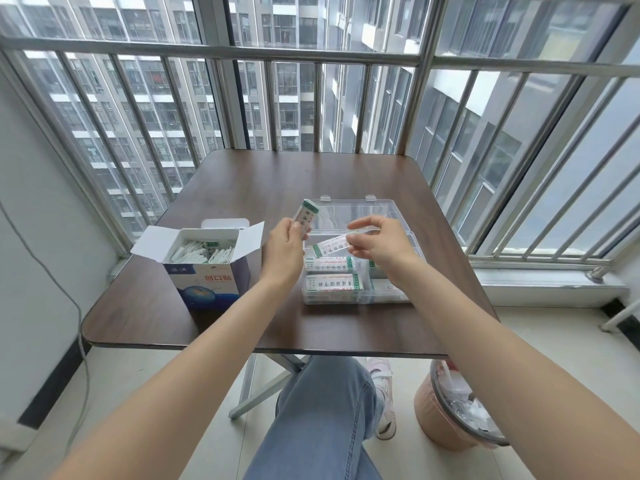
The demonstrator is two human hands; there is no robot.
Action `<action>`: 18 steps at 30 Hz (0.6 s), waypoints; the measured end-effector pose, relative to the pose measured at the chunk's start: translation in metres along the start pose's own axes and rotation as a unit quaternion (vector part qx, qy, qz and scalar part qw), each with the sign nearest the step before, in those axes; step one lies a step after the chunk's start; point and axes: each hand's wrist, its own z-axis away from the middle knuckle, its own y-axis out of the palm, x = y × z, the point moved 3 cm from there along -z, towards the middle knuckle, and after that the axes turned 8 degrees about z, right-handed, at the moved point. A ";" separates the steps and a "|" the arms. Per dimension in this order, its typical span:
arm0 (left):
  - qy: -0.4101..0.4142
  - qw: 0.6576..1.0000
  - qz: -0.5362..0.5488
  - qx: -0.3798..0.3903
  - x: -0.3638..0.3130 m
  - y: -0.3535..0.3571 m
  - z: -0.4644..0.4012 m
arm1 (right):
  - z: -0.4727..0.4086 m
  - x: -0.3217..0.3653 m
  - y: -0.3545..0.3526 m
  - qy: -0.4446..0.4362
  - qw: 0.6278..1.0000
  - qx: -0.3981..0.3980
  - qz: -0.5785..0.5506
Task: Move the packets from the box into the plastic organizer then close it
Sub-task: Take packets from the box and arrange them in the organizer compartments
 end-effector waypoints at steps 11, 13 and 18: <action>0.021 0.999 0.024 0.027 0.005 0.002 -0.001 | 0.001 -0.001 0.019 -0.128 0.915 -0.039 0.382; 0.018 0.999 0.026 0.027 0.005 0.001 -0.001 | 0.003 0.000 0.022 -0.143 0.890 -0.037 0.431; 0.014 0.997 0.067 0.035 0.002 -0.002 0.000 | 0.001 0.003 0.021 -0.146 0.898 -0.025 0.415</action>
